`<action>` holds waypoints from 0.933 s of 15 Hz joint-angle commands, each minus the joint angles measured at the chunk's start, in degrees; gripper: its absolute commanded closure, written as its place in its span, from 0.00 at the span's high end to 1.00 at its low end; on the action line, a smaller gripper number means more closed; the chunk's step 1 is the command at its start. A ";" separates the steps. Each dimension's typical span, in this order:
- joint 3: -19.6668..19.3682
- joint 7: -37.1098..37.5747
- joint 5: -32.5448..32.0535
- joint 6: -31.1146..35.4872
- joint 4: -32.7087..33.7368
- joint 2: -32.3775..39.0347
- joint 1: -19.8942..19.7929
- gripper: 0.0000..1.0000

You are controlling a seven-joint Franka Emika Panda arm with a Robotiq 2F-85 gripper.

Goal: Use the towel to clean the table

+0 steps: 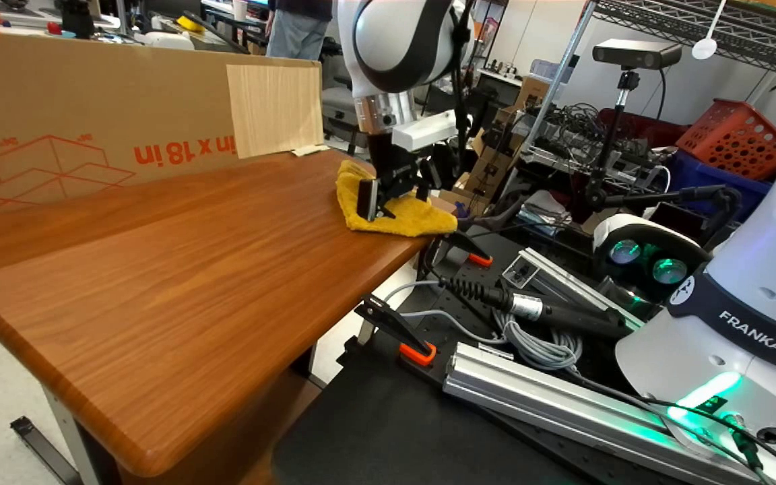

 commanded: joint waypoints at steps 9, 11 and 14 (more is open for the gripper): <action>9.15 -3.76 -9.28 8.12 -3.87 3.72 6.41 1.00; 10.48 -4.34 -9.33 8.21 -4.68 1.80 7.43 1.00; 10.47 -3.53 -12.19 9.90 -7.79 -3.57 9.34 1.00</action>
